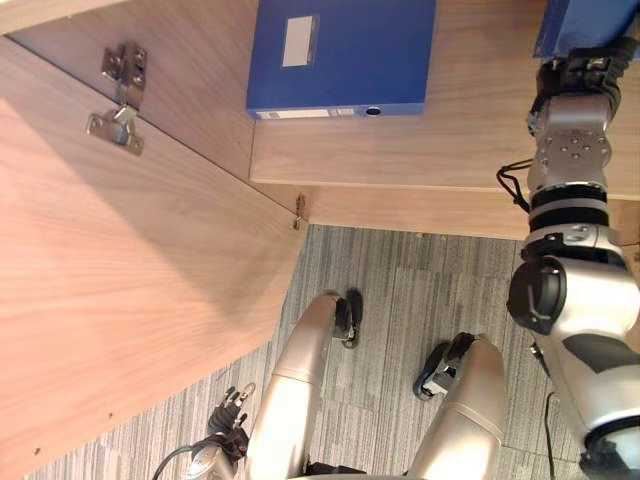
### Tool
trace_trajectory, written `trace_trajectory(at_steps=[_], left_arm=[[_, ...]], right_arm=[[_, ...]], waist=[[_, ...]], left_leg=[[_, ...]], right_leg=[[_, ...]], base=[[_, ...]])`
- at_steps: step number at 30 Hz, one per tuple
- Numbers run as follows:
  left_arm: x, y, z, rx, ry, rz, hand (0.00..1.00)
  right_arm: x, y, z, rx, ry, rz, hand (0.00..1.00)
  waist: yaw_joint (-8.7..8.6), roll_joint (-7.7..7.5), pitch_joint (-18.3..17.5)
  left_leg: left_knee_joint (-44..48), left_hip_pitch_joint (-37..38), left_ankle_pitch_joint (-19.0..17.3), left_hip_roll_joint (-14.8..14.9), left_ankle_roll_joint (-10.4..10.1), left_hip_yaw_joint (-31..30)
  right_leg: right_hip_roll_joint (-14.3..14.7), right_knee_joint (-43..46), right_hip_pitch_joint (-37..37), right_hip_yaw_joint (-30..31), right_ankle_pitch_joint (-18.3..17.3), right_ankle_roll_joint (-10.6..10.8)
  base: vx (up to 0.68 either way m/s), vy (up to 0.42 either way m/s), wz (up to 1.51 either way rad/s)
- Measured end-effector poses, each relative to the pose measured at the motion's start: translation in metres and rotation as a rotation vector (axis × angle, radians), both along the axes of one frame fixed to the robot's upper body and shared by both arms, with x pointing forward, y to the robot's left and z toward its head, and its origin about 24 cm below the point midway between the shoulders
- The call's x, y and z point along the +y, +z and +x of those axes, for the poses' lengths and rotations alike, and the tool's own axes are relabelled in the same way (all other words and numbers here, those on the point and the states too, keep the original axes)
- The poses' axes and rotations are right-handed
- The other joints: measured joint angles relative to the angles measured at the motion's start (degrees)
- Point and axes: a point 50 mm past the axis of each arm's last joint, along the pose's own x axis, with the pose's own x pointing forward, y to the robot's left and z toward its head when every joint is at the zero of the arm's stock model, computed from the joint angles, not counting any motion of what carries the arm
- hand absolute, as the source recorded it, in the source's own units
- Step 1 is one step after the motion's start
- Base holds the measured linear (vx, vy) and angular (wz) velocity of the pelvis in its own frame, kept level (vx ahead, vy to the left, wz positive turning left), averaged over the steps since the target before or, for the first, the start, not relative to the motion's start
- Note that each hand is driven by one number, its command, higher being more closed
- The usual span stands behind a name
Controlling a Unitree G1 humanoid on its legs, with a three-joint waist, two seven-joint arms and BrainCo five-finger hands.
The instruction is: Walk over to the cabinet, pick up the folder, carry it to the office cabinet, place the folder inside the office cabinet, then close the office cabinet door
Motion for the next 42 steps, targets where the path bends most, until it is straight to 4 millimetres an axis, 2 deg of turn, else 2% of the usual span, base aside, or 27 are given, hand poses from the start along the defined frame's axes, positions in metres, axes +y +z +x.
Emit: trace_trajectory(at_steps=[3, 5, 9, 15, 23, 29, 31, 42], left_arm=[[0.000, 0.000, 0.000, 0.000, -0.002, 0.001, 0.00], [0.000, 0.000, 0.001, -0.002, -0.004, 0.001, 0.00], [-0.002, 0.002, 0.008, -0.007, -0.009, 0.005, 0.00], [-0.002, 0.001, 0.007, 0.003, 0.000, 0.011, 0.00], [0.000, -0.001, 0.007, 0.023, -0.021, 0.036, 0.00], [0.000, -0.002, 0.010, 0.029, -0.044, 0.056, 0.00], [0.000, -0.002, 0.010, 0.031, -0.046, 0.058, 0.00], [0.001, -0.003, 0.013, 0.038, -0.102, 0.080, 0.00]], right_arm=[[-0.001, -0.002, 0.001, 0.050, -0.001, -0.073, 0.00], [0.006, 0.001, 0.003, 0.067, 0.021, -0.125, 0.00], [0.010, -0.003, 0.007, 0.079, 0.055, -0.087, 0.00], [0.016, -0.005, 0.009, 0.082, 0.071, -0.076, 0.00], [0.043, -0.029, 0.019, 0.162, 0.129, -0.134, 0.00], [0.045, -0.060, 0.023, 0.316, 0.119, -0.410, 0.00], [0.042, -0.066, 0.023, 0.356, 0.113, -0.554, 0.00], [0.028, -0.087, 0.020, 0.440, 0.128, -0.901, 0.00]], waist=[[0.01, 0.01, 0.0], [0.03, 0.09, -0.1], [0.27, 0.14, 0.0], [-0.07, 0.14, 0.0], [-0.76, 0.15, 0.0], [-0.72, 0.15, 0.0], [-0.91, 0.15, 0.0], [-1.40, 0.08, -0.1]], left_leg=[[-0.1, 0.0, 0.1, 0.1, -0.1, 0.0], [-0.1, -0.6, 0.3, 0.3, 0.2, 0.0], [-0.2, -0.9, 0.6, 0.5, 0.4, 0.0], [-0.6, 0.0, 0.6, 0.8, 0.3, 0.0], [-2.7, 3.1, 0.8, 1.2, 0.1, 0.6], [-3.8, 4.9, 0.8, 1.5, 0.1, 1.1], [-4.0, 5.1, 0.8, 1.5, 0.1, 1.2], [-5.1, 6.8, 0.8, 2.7, 0.1, 1.7]], right_leg=[[0.0, 0.1, -0.1, 0.0, 0.0, 0.0], [0.3, 0.1, -0.7, 0.0, 0.0, -0.1], [0.5, 0.0, -1.1, 0.0, 0.1, -0.2], [1.0, -0.4, -0.4, 0.0, 0.1, -0.2], [1.3, -2.3, 1.9, 0.0, 0.4, -0.6], [1.6, -3.8, 3.6, 0.0, 0.6, -0.4], [1.6, -3.9, 3.8, 0.0, 0.7, -0.5], [2.9, -5.7, 5.0, 0.1, 1.8, -0.4]], base=[[0.01, -0.045, 0.01], [0.03, -0.047, -0.02], [0.04, -0.045, -0.01], [0.03, -0.042, -0.03], [0.02, -0.047, -0.05], [0.02, -0.015, -0.03], [0.00, 0.000, 0.00], [0.01, -0.018, -0.07]])
